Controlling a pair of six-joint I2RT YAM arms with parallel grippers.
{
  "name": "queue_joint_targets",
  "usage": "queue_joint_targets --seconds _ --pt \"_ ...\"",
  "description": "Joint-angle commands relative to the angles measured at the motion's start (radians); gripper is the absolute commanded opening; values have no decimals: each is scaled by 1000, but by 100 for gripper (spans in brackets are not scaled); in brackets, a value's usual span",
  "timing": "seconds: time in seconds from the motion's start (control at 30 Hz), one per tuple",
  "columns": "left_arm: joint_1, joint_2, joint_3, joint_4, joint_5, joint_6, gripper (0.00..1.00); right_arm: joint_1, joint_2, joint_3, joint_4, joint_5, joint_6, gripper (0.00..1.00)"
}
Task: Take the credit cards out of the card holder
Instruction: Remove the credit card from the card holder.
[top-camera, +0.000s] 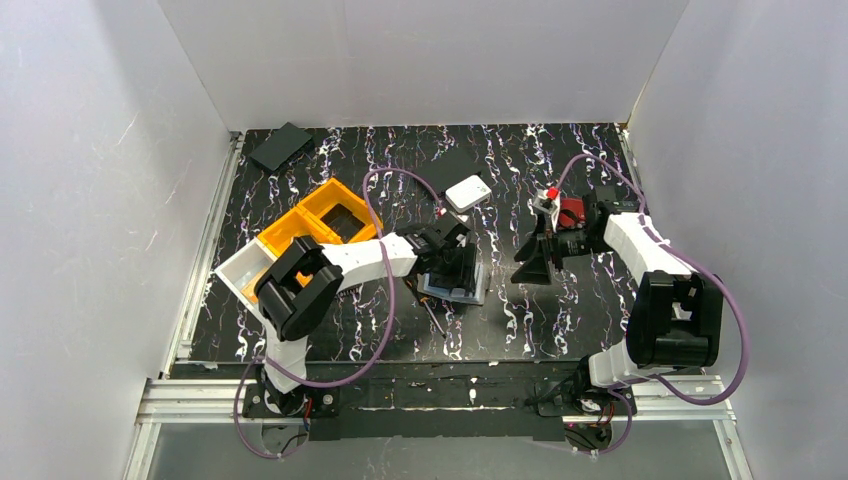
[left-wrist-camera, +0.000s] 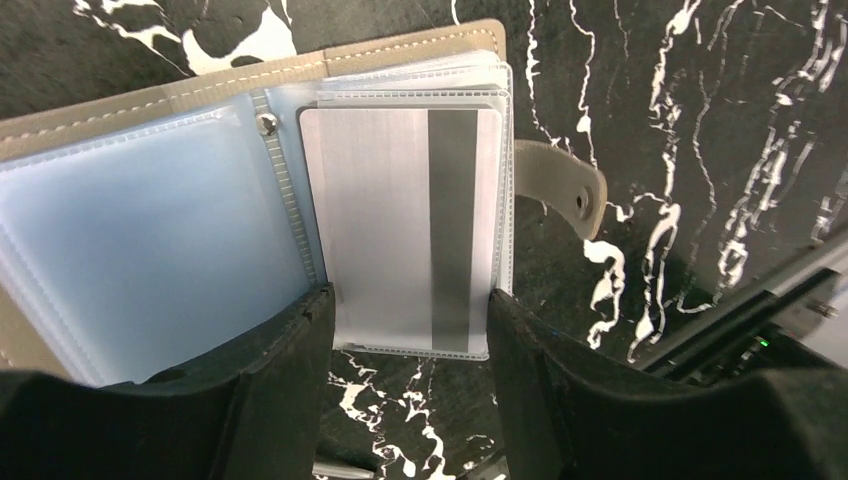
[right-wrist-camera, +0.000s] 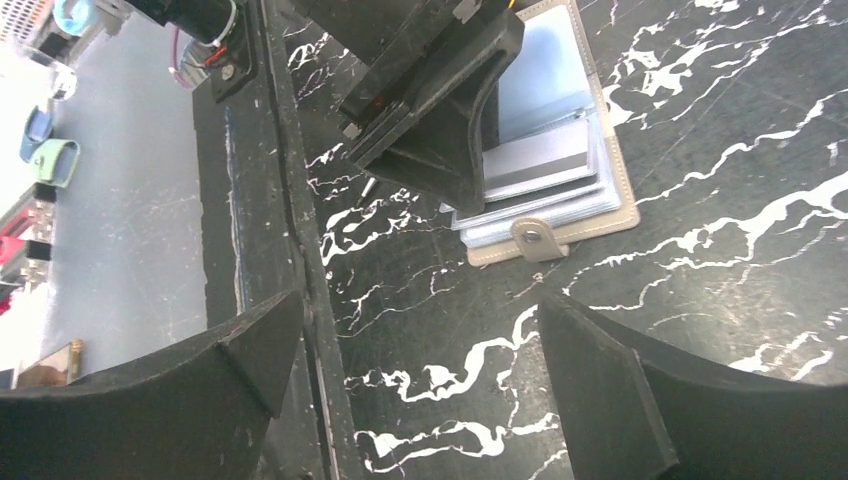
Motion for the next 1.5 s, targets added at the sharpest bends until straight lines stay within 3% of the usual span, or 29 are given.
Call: queue_joint_targets --seconds 0.0,0.17,0.4,0.63,0.97,1.17,1.47 --pt "25 -56 -73 94 141 -50 41 41 -5 -46 180 -36 209 95" --pt "51 -74 -133 181 200 -91 38 67 -18 -105 394 -19 444 89" --pt "64 -84 -199 308 273 -146 30 112 -1 -146 535 19 603 77" --pt "69 -108 -237 318 263 -158 29 158 27 -181 666 115 731 53" --pt "73 -127 -267 318 241 -165 28 217 69 -192 732 256 784 22" --pt "73 -130 -269 318 252 -163 28 257 89 -191 768 298 804 15" --pt "75 -136 -278 318 267 -157 31 309 164 -171 795 344 831 15"
